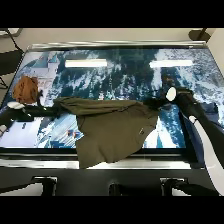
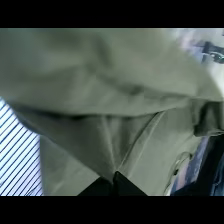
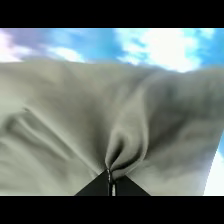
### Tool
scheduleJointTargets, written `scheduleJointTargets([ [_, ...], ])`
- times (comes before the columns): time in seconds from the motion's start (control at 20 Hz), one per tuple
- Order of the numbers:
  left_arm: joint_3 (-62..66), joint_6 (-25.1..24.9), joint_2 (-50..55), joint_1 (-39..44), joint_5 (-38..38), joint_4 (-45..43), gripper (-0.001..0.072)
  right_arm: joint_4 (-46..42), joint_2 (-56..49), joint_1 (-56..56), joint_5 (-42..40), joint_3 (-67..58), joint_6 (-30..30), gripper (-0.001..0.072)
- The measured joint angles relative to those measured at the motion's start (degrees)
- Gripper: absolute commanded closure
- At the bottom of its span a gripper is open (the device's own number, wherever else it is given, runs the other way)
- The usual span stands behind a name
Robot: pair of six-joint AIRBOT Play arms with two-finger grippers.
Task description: Fold the shirts.
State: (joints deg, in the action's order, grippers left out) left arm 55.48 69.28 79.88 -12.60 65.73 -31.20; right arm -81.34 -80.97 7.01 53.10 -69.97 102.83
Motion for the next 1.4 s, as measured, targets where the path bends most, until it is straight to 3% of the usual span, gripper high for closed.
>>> scheduleJointTargets([
  [0.2, 20.46, -1.38, -8.33, -0.52, -0.50, -0.02, 0.0682, -3.93, 8.83, 0.02, -5.25, -10.62, -1.07, 0.0669],
  [0.35, 41.40, -1.77, -14.75, -0.59, -7.43, -2.27, 0.0682, -8.04, 17.77, 0.00, -10.01, -23.23, -1.31, 0.0669],
  [0.55, 58.42, 4.87, -23.91, -0.61, -13.70, -12.98, 0.0682, -10.25, 29.51, 0.00, -11.06, -33.83, -1.27, 0.0669],
  [0.8, 57.29, 11.96, -33.68, -0.61, -16.17, -19.50, 0.0682, -12.81, 37.57, 0.00, -5.38, -37.20, -0.96, 0.0669],
  [1.05, 56.46, 13.75, -34.58, -0.59, -14.56, -23.41, 0.0682, -13.62, 38.32, 0.00, -1.68, -37.90, -0.83, 0.0670],
  [1.4, 48.17, 14.12, -21.42, -0.55, 1.88, -33.05, 0.0681, -13.60, 19.50, 0.02, 9.16, -35.74, -1.51, 0.0670],
])
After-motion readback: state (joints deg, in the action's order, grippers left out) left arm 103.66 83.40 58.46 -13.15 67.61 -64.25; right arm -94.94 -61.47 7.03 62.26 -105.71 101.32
